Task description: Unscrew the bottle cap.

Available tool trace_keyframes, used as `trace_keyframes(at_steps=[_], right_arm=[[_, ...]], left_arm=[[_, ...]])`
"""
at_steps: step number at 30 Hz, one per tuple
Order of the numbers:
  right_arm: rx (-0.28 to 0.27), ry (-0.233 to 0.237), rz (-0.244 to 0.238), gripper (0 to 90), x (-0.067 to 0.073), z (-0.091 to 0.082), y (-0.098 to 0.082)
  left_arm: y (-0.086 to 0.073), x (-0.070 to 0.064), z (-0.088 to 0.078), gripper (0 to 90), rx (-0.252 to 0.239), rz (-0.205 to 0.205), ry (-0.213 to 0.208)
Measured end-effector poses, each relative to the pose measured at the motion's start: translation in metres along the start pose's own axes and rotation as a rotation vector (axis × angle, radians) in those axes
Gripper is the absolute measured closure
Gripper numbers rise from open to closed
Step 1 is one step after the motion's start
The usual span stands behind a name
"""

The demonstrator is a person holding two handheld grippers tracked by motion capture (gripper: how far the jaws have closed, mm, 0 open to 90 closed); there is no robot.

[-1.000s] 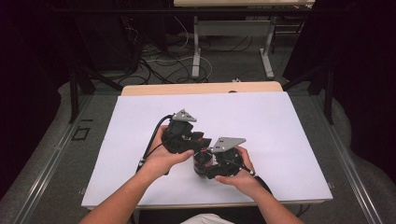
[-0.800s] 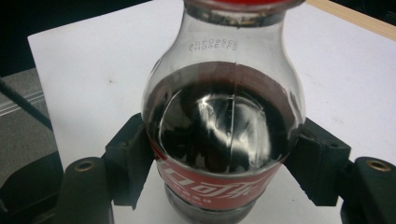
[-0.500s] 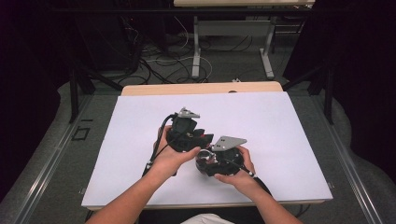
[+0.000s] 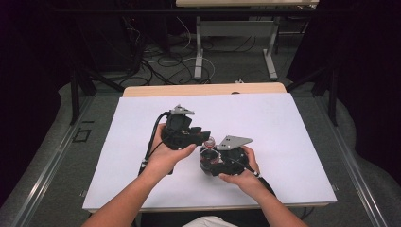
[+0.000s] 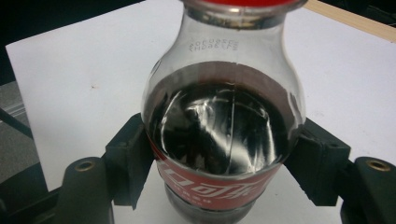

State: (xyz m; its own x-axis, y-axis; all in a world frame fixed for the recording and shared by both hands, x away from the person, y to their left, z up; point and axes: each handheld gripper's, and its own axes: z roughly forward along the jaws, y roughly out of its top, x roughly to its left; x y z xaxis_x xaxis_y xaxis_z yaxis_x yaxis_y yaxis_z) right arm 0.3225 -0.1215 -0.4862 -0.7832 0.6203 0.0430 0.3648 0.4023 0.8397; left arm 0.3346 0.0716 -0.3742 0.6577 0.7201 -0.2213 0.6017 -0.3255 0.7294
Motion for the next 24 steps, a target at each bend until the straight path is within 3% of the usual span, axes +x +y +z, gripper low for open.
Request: trace_keyframes(at_steps=[5, 11, 14, 22, 24], right_arm=[[0.006, -0.017, -0.010, 29.7, -0.007, 0.001, -0.002], [0.004, -0.058, 0.021, 29.7, -0.013, 0.002, -0.006], [0.012, -0.072, 0.014, 29.7, -0.017, 0.003, -0.008], [0.029, -0.102, 0.028, 29.7, -0.030, 0.005, -0.006], [0.008, -0.111, 0.032, 29.7, -0.033, 0.006, -0.005]], left_arm=[[-0.003, 0.014, 0.000, 62.0, -0.001, -0.041, 0.014], [-0.012, 0.030, 0.000, 62.1, -0.003, -0.085, 0.022], [-0.017, 0.038, -0.001, 62.1, -0.003, -0.110, 0.027], [-0.029, 0.054, -0.006, 62.1, 0.003, -0.139, 0.055], [-0.032, 0.058, -0.008, 62.1, -0.007, -0.149, 0.057]])
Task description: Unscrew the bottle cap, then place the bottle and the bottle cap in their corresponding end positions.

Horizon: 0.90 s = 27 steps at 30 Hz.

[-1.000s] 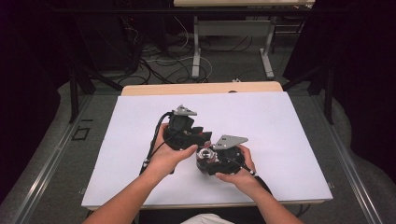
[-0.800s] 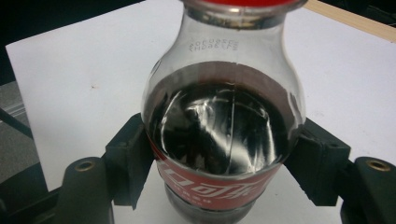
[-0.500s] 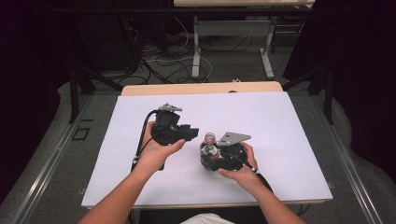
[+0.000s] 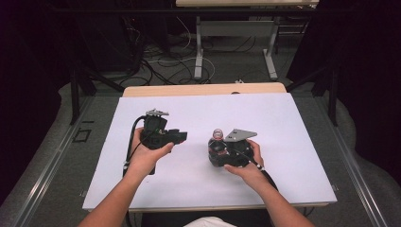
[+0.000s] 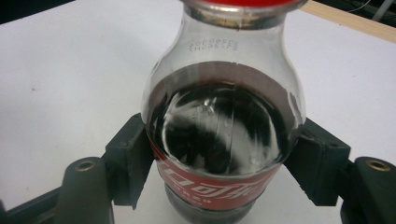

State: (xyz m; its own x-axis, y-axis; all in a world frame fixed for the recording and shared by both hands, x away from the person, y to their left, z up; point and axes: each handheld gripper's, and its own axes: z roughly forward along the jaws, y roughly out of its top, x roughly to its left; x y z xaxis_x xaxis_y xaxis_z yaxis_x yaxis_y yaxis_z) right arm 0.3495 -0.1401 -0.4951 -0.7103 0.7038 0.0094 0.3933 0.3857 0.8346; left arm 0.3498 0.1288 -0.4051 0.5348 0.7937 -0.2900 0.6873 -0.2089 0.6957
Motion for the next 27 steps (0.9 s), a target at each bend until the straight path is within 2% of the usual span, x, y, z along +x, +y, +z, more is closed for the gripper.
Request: trace_keyframes(at_steps=[4, 14, 19, 27], right_arm=[[-0.004, -0.013, 0.007, 29.7, -0.005, 0.002, 0.004], [-0.019, -0.056, 0.040, 29.7, -0.022, 0.012, 0.019], [-0.027, -0.080, 0.060, 29.7, -0.033, 0.019, 0.027], [-0.044, -0.117, 0.066, 29.7, -0.044, 0.030, 0.045]], left_arm=[[-0.003, 0.007, -0.003, 62.1, -0.002, -0.023, 0.011], [-0.008, 0.015, -0.003, 62.1, 0.010, -0.038, 0.013], [-0.008, 0.016, -0.002, 62.1, 0.011, -0.034, 0.018], [-0.005, 0.019, -0.002, 62.1, 0.019, -0.022, 0.022]])
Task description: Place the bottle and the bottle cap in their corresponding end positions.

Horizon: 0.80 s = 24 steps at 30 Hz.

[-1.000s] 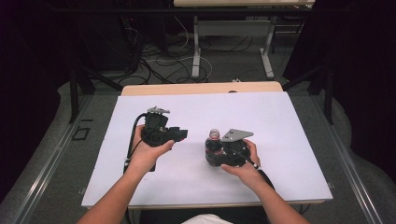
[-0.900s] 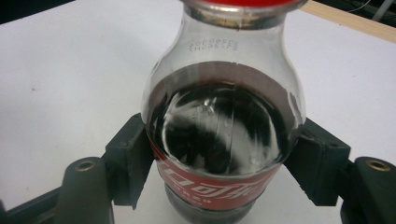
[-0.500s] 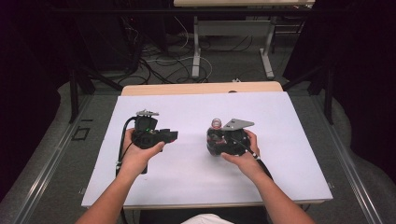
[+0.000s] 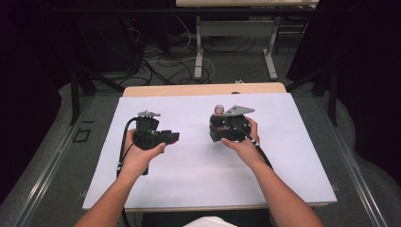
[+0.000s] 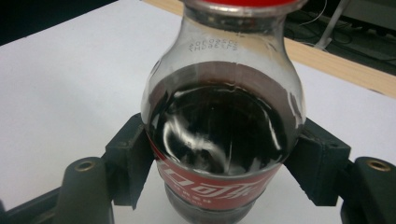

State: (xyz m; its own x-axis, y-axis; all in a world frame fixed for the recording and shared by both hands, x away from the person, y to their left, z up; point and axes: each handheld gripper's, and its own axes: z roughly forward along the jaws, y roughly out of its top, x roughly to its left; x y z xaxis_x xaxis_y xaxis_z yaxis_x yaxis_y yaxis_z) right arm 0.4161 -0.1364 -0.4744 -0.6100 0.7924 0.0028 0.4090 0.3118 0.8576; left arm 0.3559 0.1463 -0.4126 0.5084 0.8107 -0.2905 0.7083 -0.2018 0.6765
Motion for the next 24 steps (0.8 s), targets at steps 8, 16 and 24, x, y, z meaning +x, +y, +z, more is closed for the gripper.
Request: trace_keyframes(at_steps=[8, 16, 24], right_arm=[[0.000, -0.018, 0.006, 29.6, -0.006, 0.020, 0.010], [0.005, -0.041, 0.000, 29.5, -0.001, 0.044, 0.009], [0.022, -0.049, 0.006, 29.4, 0.001, 0.056, 0.001]], left_arm=[[0.001, 0.004, 0.002, 62.1, -0.011, -0.018, -0.004], [-0.002, 0.011, 0.005, 62.1, -0.008, -0.038, -0.002], [-0.005, 0.016, 0.005, 62.1, 0.006, -0.045, 0.000]])
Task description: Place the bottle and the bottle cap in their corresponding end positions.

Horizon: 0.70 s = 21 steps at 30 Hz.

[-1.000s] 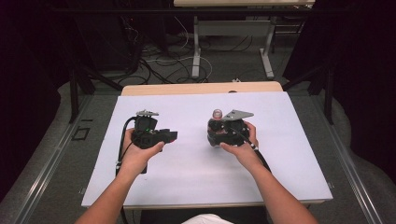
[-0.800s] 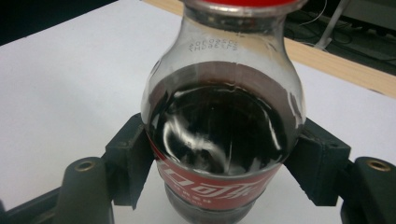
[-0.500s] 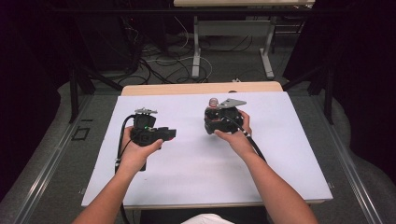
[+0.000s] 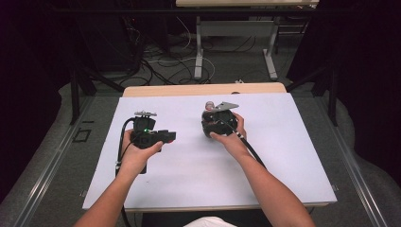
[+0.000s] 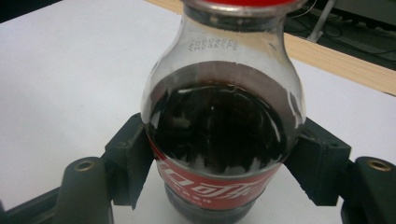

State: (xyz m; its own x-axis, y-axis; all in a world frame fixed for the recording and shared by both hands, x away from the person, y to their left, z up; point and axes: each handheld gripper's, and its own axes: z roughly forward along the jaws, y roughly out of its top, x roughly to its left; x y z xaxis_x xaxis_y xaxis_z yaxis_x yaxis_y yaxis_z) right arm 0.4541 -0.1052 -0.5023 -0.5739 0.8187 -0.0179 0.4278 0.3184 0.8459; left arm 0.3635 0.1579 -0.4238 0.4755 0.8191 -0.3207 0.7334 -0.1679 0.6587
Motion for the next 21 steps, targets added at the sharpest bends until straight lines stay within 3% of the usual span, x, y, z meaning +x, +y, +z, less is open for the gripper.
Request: trace_keyframes(at_steps=[11, 18, 21], right_arm=[[0.005, 0.012, 0.011, 29.2, 0.004, 0.009, -0.010], [-0.034, 0.031, 0.042, 28.5, 0.003, 0.008, -0.017], [-0.015, 0.030, 0.030, 28.1, 0.003, 0.008, -0.017]], left_arm=[[-0.003, 0.002, 0.002, 62.1, -0.012, -0.012, 0.006], [-0.002, 0.001, 0.003, 62.1, 0.007, -0.005, 0.003], [-0.002, -0.002, 0.006, 62.1, -0.003, -0.005, 0.001]])
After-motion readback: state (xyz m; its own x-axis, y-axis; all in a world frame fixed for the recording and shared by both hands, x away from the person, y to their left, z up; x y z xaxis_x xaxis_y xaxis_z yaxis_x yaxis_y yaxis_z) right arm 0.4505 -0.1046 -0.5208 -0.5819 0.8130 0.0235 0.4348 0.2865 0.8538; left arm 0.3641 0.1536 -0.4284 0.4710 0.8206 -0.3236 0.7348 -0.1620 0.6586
